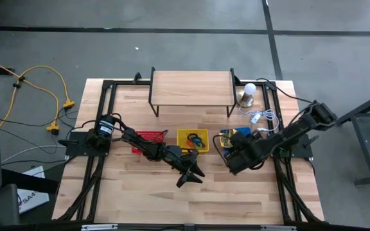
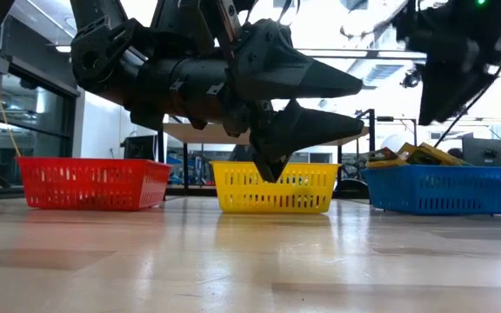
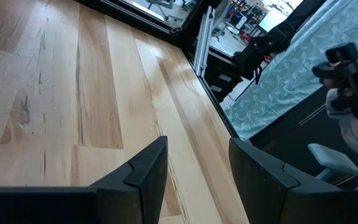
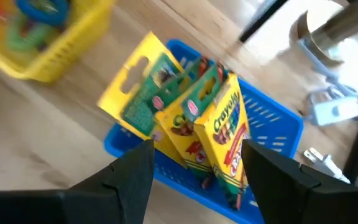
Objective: Pick & Place Office Desk Supplies
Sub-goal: Put the red bin on the shelf
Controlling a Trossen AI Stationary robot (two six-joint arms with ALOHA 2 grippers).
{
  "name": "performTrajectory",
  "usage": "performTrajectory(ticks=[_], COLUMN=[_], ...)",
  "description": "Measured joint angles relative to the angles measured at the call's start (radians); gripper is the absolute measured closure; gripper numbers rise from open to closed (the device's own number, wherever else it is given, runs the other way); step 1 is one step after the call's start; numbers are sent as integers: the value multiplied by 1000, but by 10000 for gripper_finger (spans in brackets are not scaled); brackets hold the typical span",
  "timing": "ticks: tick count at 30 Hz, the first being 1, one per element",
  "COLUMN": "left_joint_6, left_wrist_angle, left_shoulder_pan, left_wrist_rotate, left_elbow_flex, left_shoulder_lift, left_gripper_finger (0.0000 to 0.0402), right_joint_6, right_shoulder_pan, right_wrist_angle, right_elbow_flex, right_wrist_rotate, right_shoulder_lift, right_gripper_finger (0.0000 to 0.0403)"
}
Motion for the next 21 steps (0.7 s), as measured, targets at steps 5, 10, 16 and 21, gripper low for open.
performTrajectory(ticks=[5, 10, 16, 21], left_joint_6=[0, 0, -1, -28], left_wrist_angle=[0, 0, 0, 1], left_shoulder_pan=[0, 0, 8, 43], left_wrist_rotate=[0, 0, 43, 145], left_elbow_flex=[0, 0, 0, -1], left_shoulder_lift=[0, 0, 0, -21], left_gripper_finger=[236, 236, 236, 236], right_joint_6=[-29, -27, -55, -97], right_shoulder_pan=[0, 0, 3, 31], right_wrist_angle=[2, 10, 58, 85], right_elbow_flex=[33, 33, 33, 33], right_wrist_rotate=[11, 1, -27, -31], right_shoulder_lift=[-72, -106, -113, -130], right_gripper_finger=[172, 172, 172, 172])
